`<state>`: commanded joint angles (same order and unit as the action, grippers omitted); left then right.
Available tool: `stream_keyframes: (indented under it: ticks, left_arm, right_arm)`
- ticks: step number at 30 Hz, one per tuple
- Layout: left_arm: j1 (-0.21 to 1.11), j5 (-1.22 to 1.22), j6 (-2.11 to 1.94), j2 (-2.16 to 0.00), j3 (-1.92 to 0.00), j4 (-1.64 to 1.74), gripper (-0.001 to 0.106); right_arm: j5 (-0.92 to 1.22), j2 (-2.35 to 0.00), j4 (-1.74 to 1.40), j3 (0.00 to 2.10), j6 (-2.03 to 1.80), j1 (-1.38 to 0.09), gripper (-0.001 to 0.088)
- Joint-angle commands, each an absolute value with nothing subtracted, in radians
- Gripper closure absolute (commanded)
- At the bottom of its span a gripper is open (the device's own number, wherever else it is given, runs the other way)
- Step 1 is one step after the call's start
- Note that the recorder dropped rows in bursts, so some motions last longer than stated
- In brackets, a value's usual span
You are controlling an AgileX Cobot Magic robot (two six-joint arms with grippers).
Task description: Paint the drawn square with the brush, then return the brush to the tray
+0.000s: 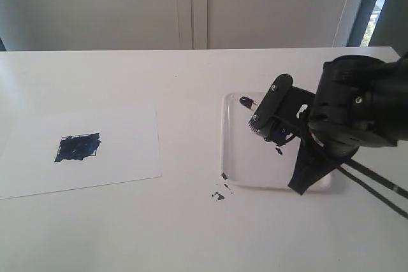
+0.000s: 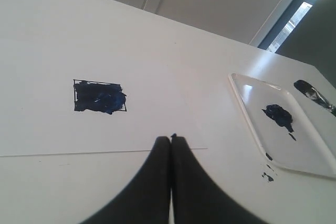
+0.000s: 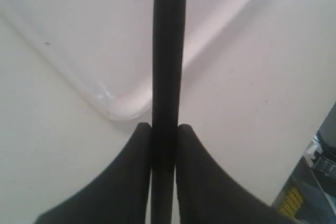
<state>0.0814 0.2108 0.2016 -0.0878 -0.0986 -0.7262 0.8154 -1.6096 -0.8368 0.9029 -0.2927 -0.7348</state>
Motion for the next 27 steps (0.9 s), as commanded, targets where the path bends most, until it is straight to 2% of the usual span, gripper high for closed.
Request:
stream_keyframes:
  ticks: [12,27]
  left_arm:
    - [0.081,0.211,0.202,-0.088,-0.099,-0.731,0.105]
    - [0.081,0.211,0.202,-0.088,-0.099,-0.735,0.105]
  right_arm:
    - [0.809,-1.757,-0.853,0.924,-0.293,-0.65,0.0868]
    - [0.799,-1.82,-0.847,0.924,-0.321,-0.645,0.0868]
